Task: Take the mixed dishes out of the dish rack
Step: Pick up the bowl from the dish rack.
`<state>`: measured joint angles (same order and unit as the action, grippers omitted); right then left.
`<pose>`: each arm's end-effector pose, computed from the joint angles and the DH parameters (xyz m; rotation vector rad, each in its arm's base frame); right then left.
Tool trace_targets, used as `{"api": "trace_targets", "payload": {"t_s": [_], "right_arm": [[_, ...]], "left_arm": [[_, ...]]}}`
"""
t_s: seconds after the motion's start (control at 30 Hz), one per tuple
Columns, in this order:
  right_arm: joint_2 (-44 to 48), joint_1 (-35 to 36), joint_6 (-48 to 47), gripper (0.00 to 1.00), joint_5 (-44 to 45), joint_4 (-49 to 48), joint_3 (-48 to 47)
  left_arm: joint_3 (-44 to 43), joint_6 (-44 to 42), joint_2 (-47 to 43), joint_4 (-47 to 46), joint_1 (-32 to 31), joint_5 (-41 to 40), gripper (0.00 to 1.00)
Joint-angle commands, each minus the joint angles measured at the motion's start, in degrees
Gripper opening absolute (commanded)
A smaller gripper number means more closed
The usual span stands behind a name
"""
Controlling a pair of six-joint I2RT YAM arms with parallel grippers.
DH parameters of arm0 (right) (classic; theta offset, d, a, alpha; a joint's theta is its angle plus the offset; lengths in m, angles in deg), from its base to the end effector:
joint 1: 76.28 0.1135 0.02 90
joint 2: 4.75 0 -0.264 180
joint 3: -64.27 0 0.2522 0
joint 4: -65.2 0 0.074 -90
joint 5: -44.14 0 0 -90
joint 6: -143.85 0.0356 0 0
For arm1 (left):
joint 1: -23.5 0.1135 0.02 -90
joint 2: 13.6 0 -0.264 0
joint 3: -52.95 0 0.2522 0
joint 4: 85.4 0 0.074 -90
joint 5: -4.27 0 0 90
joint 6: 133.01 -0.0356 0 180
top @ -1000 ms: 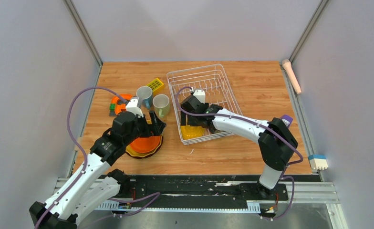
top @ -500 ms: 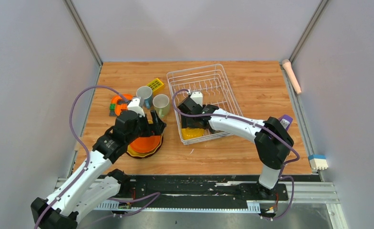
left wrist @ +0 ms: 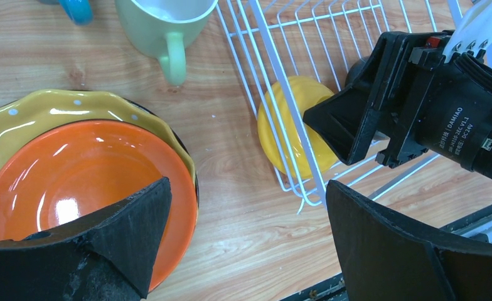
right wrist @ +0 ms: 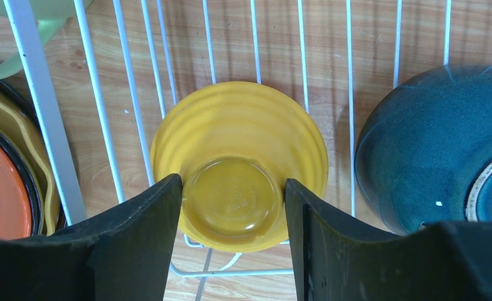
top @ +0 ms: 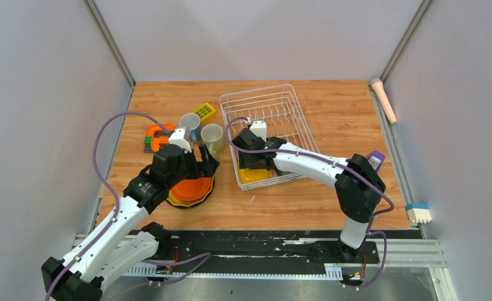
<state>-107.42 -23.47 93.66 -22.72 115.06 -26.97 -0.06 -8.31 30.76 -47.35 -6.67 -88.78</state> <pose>0.2386 0.2914 0.2275 -0.1534 2.5078 0.1095 0.1531 -0.0868 0.2822 -0.1182 2.1426 -0.6243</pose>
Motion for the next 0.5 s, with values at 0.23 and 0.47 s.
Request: {"api": "trace_targets", "payload": {"t_s": [0.23, 0.47], "right_arm": [[0.6, 2.4, -2.94, 0.18, 3.96, 1.26, -6.86], [0.77, 2.65, -3.74, 0.18, 6.81, 2.28, -7.33]], "left_arm": [[0.04, 0.14, -0.81, -1.59, 0.22, -1.22, 1.0], [-0.13, 0.13, -1.02, -1.12, 0.2, -1.52, 1.0]]}}
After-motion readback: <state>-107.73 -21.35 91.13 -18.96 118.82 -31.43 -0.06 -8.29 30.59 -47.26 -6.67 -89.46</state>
